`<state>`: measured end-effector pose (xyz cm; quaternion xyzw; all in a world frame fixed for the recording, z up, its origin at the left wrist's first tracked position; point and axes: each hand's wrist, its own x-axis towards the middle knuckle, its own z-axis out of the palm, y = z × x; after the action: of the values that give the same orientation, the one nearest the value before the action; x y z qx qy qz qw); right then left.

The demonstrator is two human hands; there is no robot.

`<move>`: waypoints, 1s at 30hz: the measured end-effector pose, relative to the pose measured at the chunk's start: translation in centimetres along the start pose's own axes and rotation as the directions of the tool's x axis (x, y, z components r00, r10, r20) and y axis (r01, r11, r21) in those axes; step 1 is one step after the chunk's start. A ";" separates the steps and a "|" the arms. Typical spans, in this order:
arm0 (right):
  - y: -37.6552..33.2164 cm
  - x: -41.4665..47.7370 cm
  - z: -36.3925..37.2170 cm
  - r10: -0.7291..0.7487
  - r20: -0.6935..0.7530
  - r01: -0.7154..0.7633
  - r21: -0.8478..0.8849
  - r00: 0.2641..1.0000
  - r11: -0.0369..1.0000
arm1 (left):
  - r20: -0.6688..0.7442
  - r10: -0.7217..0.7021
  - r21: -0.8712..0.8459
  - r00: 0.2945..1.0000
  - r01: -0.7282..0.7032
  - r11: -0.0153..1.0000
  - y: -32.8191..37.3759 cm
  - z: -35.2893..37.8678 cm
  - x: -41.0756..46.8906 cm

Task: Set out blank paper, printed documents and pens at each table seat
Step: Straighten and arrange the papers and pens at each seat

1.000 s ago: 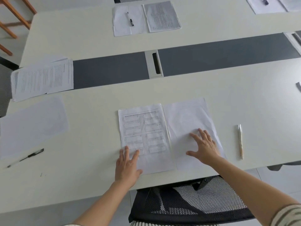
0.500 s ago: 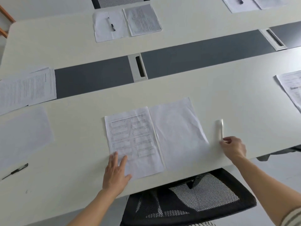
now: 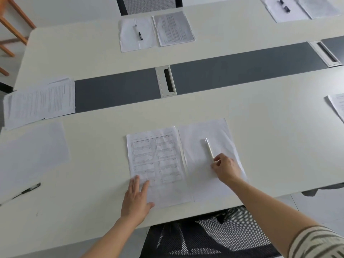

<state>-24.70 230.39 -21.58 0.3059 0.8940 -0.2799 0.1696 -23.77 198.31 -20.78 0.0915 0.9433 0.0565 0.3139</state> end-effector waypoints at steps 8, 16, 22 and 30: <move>1.7 -1.0 0.2 -0.007 -0.043 0.003 -0.102 0.999 0.995 | -0.005 0.006 0.015 1.000 -0.006 1.000 0.0 0.0 0.0; 2.4 -1.8 0.8 -0.019 -0.090 0.008 -0.120 0.996 0.993 | 0.006 0.026 0.060 1.000 -0.026 0.998 0.0 -0.1 -0.1; 2.2 -1.7 0.7 -0.014 -0.080 0.003 -0.135 0.997 0.991 | 0.003 0.035 0.052 0.999 -0.035 0.998 0.0 0.0 -0.2; 1.5 -2.6 -0.1 -0.010 -0.079 0.000 -0.134 0.997 0.991 | -0.069 0.031 0.002 0.997 -0.031 1.000 -0.2 -0.4 -0.8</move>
<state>-21.79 230.24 -20.88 0.3024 0.9177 -0.2071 0.1534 -23.40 197.88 -19.99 0.1043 0.9521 0.0642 0.2802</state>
